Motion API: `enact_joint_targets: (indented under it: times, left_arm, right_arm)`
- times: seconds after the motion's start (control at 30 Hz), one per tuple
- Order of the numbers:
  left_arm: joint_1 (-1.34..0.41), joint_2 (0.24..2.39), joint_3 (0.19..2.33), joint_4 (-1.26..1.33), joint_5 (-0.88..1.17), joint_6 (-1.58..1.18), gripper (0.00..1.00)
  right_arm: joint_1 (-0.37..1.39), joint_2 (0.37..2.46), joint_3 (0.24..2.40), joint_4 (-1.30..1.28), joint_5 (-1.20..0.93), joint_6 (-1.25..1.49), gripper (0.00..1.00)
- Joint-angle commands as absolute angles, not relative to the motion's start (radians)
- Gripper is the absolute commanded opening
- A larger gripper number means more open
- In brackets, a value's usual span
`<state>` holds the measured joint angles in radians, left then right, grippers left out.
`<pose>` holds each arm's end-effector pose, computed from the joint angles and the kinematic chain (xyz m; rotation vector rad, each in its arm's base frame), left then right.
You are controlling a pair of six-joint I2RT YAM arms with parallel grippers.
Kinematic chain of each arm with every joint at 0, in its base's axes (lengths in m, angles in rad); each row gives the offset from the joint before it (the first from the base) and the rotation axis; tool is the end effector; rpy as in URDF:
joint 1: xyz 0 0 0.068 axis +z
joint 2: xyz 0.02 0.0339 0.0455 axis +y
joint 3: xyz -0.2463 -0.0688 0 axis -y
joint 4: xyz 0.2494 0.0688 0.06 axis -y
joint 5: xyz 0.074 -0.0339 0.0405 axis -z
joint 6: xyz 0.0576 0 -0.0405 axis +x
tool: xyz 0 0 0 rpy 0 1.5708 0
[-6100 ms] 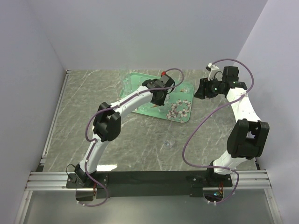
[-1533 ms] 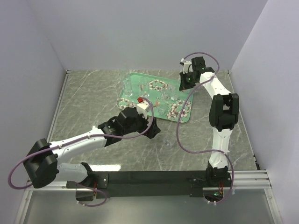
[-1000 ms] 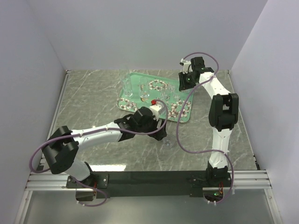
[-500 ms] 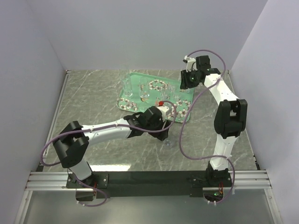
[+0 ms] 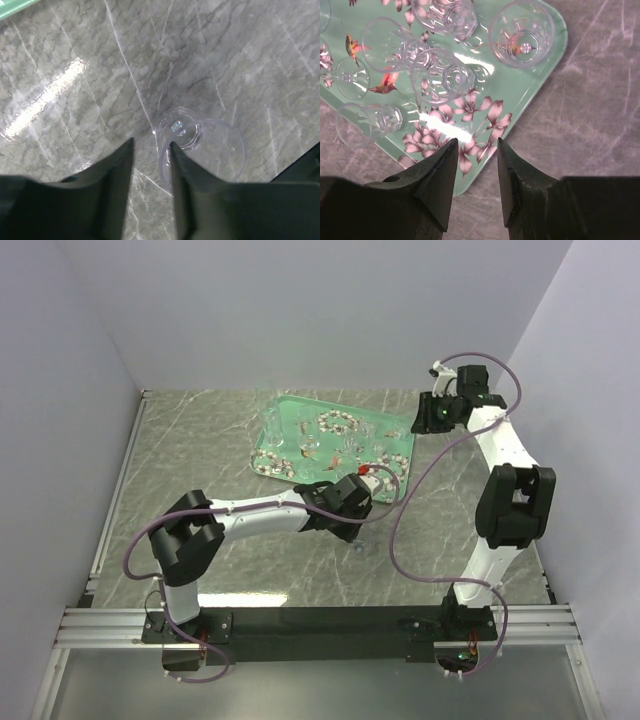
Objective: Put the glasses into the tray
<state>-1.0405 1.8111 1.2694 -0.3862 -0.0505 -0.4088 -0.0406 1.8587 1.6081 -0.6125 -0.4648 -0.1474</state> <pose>0.2059 -0.3454 0.1703 0.7806 2.4584 -0.5206 0.4287 0.0084 0.2506 -0.3317 2.3433 0.4738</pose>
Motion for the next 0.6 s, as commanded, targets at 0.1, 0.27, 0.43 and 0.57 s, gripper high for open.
enact_joint_targets:
  times: [0.1,0.27,0.43,0.57]
  left_arm:
    - [-1.057,1.838,1.353,-0.479,-0.115,-0.402,0.26]
    - [-1.057,1.821,1.373,-0.486,-0.118,-0.399,0.01]
    - [-1.045,1.805,1.437,-0.485,-0.129,-0.417,0.0]
    - [-0.991,1.835,1.525,-0.492,-0.121,-0.431,0.0]
  right_arm:
    - [-0.074,1.77,1.572,-0.586,-0.515,-0.13,0.44]
    - [-0.09,1.74,1.552,-0.588,-0.526,-0.132,0.44]
    - [-0.104,1.694,1.514,-0.595,-0.517,-0.15,0.44]
    - [-0.112,1.645,1.453,-0.574,-0.499,-0.166,0.44]
